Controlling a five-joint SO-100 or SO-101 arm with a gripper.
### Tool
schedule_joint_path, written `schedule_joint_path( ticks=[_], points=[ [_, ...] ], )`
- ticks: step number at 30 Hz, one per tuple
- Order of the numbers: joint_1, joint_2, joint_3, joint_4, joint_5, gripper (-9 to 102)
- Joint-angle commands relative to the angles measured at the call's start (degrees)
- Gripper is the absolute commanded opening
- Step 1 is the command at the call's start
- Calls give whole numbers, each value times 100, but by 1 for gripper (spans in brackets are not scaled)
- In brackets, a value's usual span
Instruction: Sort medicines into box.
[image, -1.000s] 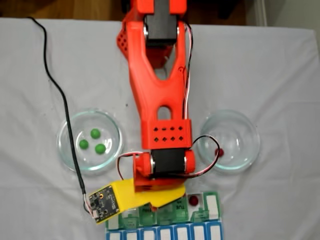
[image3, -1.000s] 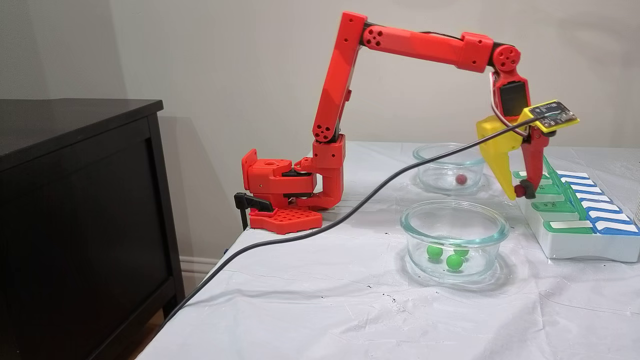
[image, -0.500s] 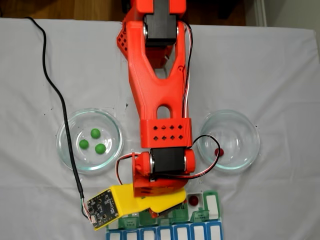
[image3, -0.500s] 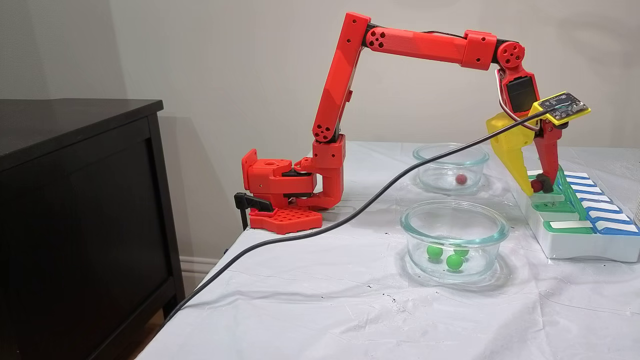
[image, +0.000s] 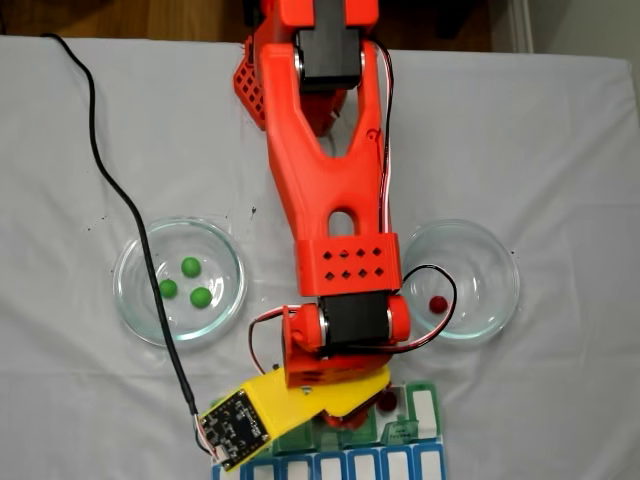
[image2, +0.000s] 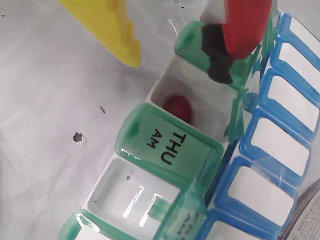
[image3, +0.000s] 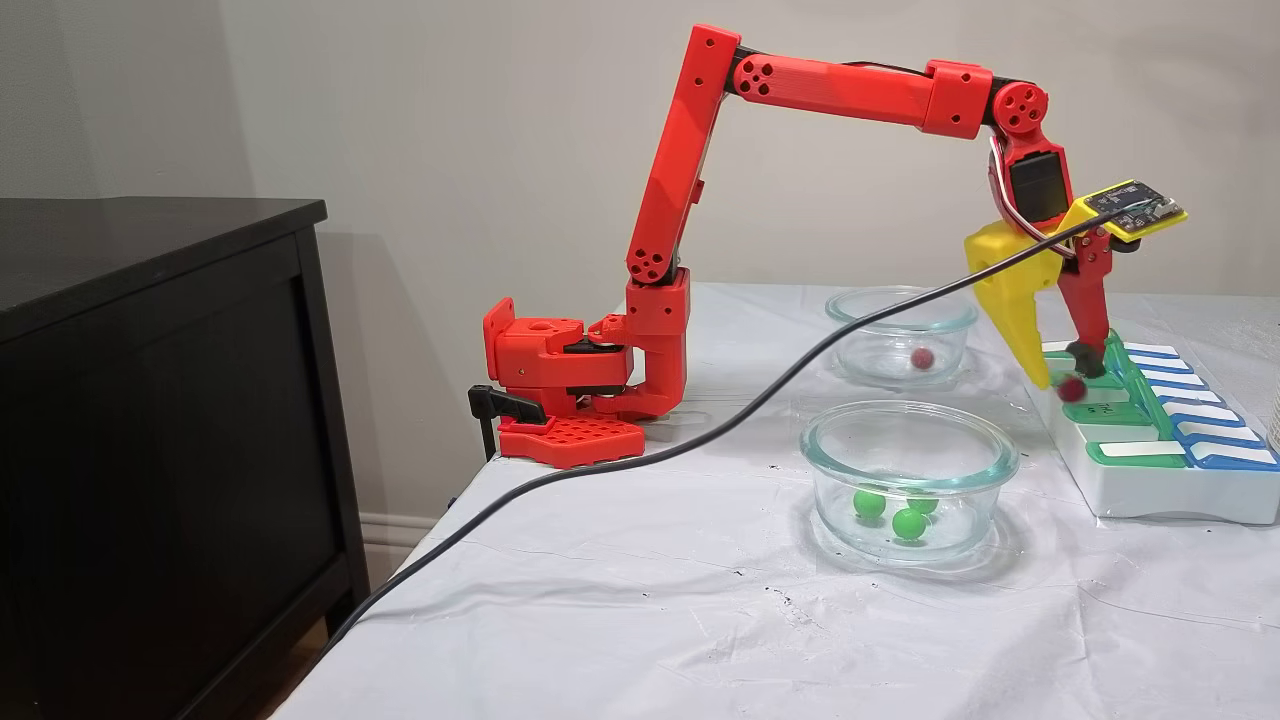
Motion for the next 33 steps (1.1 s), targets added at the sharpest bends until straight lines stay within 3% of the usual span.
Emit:
schedule_joint_path(
  ticks=[1, 4, 7, 8, 18, 26, 33],
  points=[
    [-79, 404, -246, 44, -79, 28],
    [-62, 501, -334, 88, -9, 21],
    [-141, 870, -325, 220, -70, 2],
    [-229, 1055, -308, 325, -62, 0],
    [-1485, 2522, 88, 923, -1020, 0],
    [-2558, 3111, 1459, 633, -1380, 1],
    [-2681, 3146, 2320, -97, -1731, 12]
  ],
)
